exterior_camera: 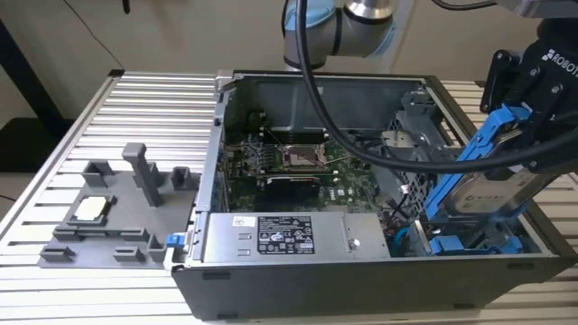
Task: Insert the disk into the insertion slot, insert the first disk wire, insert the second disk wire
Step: 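Insert the disk into the insertion slot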
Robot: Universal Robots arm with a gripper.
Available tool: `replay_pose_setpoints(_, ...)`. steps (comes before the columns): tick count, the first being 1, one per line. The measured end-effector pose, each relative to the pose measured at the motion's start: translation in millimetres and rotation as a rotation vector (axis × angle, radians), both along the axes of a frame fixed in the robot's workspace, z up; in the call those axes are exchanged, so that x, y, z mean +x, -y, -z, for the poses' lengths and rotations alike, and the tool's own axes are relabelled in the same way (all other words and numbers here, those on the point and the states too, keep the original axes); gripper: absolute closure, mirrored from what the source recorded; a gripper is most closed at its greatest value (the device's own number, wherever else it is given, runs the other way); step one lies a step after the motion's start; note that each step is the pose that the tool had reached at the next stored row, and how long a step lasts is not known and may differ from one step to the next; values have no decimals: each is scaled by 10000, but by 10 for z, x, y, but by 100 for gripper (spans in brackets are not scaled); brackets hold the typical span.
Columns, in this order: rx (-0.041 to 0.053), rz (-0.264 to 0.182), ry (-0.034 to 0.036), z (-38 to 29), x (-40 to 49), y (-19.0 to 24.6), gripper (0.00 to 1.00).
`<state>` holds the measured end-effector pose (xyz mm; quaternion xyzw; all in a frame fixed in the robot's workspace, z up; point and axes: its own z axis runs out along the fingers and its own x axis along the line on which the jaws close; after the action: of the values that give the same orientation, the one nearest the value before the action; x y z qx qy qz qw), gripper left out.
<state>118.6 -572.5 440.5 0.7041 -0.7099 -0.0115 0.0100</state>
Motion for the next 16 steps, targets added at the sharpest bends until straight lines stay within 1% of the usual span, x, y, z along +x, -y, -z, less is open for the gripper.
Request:
replay_pose_setpoints(7,3,-38,7,111,62,0,67)
replay_pose_setpoints(12,4,-257,7,173,67,0,67)
replay_pose_setpoints(16,5,-299,8,219,67,1,67)
